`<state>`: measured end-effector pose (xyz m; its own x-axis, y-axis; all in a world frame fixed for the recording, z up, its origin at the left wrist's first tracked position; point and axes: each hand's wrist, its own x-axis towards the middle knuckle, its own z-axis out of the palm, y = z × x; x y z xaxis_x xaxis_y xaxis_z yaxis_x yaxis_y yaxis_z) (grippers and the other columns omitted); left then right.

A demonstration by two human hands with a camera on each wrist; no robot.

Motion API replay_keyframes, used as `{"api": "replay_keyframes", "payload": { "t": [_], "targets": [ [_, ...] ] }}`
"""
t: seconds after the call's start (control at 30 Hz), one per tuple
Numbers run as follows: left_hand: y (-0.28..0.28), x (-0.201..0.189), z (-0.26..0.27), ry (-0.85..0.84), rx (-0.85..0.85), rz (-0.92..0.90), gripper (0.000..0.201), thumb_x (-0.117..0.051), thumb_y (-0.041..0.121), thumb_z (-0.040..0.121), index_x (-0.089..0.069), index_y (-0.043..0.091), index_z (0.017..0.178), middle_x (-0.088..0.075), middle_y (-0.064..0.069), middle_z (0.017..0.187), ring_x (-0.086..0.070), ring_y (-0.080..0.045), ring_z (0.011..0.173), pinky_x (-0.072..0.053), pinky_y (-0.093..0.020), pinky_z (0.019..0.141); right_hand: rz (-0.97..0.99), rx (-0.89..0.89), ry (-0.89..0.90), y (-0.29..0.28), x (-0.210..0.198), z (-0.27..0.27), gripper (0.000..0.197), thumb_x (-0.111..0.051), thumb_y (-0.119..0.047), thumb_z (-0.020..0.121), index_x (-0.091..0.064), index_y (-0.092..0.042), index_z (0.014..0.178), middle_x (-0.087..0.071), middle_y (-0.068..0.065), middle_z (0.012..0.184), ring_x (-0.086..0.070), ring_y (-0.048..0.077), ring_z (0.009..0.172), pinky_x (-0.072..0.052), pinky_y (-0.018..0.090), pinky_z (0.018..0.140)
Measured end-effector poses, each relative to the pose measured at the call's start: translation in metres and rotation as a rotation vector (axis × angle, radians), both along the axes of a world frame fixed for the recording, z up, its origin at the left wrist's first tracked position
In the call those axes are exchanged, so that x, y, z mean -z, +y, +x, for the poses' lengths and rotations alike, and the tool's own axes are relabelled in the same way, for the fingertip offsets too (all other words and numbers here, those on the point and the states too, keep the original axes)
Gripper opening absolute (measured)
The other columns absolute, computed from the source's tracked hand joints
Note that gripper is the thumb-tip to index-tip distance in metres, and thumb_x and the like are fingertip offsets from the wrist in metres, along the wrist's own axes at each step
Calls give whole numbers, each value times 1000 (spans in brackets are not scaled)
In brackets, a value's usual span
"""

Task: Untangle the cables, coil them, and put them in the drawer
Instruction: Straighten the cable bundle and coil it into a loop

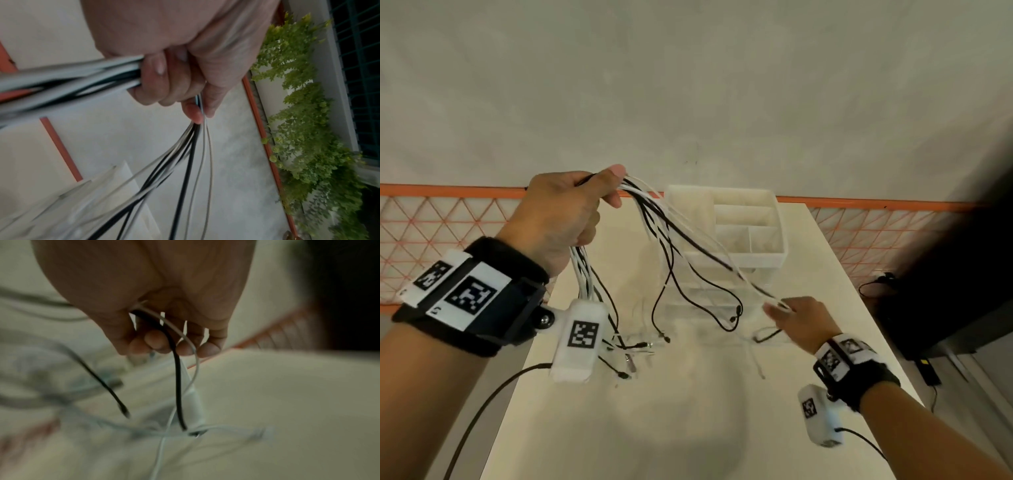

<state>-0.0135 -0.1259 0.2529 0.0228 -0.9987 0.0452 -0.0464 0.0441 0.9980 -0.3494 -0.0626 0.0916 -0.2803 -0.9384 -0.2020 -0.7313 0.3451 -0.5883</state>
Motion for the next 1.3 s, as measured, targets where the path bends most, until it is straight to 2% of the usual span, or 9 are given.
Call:
{"api": "replay_keyframes", "payload": {
  "t": [0.07, 0.17, 0.3, 0.4, 0.5, 0.67, 0.8, 1.03, 1.3],
  "targets": [
    [0, -3, 1, 44, -9, -8, 39, -71, 39, 86, -62, 7, 66, -25, 8, 39, -15, -11, 35, -10, -28, 45, 119, -161, 283, 0, 19, 0, 43, -59, -38, 95, -58, -10, 62, -60, 4, 67, -56, 26, 71, -38, 30, 63],
    [-1, -9, 7, 112, -17, -19, 38, -70, 39, 87, -60, 10, 65, -24, 8, 38, -15, -10, 33, -11, -23, 41, 255, -170, 299, 3, 47, -13, 28, -54, -28, 92, -67, -12, 72, -64, 6, 79, -61, 30, 80, -38, 26, 60],
    [1, -9, 10, 67, 27, -6, 37, -70, 40, 88, -61, 10, 66, -24, 7, 38, -15, -11, 34, -14, -20, 39, 367, -213, 382, 9, 49, -21, 23, -53, -24, 94, -68, -21, 111, -67, 7, 120, -59, 29, 114, -42, 27, 85],
    [4, -4, 4, 39, 73, 8, 38, -70, 40, 87, -62, 7, 69, -22, 6, 41, -14, -13, 37, -13, -22, 41, 386, -204, 276, 7, 34, -13, 69, -68, -33, 86, -40, -23, 148, -51, 6, 145, -44, 28, 137, -41, 33, 107],
    [5, -4, -3, 34, 106, 5, 39, -69, 40, 88, -62, 6, 69, -22, 5, 41, -14, -12, 36, -13, -21, 40, 335, -241, 260, -2, -4, 7, 99, -71, -42, 73, -18, -33, 157, -50, 11, 143, -48, 32, 132, -45, 45, 107],
    [8, -15, -11, 51, 136, -4, 38, -67, 38, 89, -62, 7, 69, -22, 6, 40, -13, -12, 36, -11, -24, 42, -137, -339, 118, -6, -78, 62, 81, -72, -40, 76, -34, -36, 147, -58, -1, 135, -58, 23, 119, -51, 41, 98],
    [14, -23, -21, 50, 195, -5, 37, -67, 38, 89, -62, 6, 70, -20, 6, 40, -12, -12, 36, -13, -21, 41, -526, -357, -46, -15, -110, 117, 36, -77, -47, 78, -65, -31, 108, -65, -11, 100, -62, 9, 81, -52, 26, 72],
    [15, -37, -21, 59, 158, -33, 35, -71, 38, 87, -64, 8, 69, -22, 5, 41, -12, -15, 40, -14, -23, 42, -221, -307, -101, -33, -56, 131, 42, -54, -41, 96, -72, -9, 77, -74, 6, 72, -70, 24, 71, -59, 42, 79],
    [14, -44, -11, 129, 108, -32, 34, -70, 38, 87, -63, 8, 72, -22, 8, 39, -12, -13, 38, -13, -24, 42, 124, -240, -1, -26, -2, 92, 41, -53, -48, 97, -69, -19, 73, -73, -3, 69, -65, 11, 67, -55, 29, 78]
  ]
}}
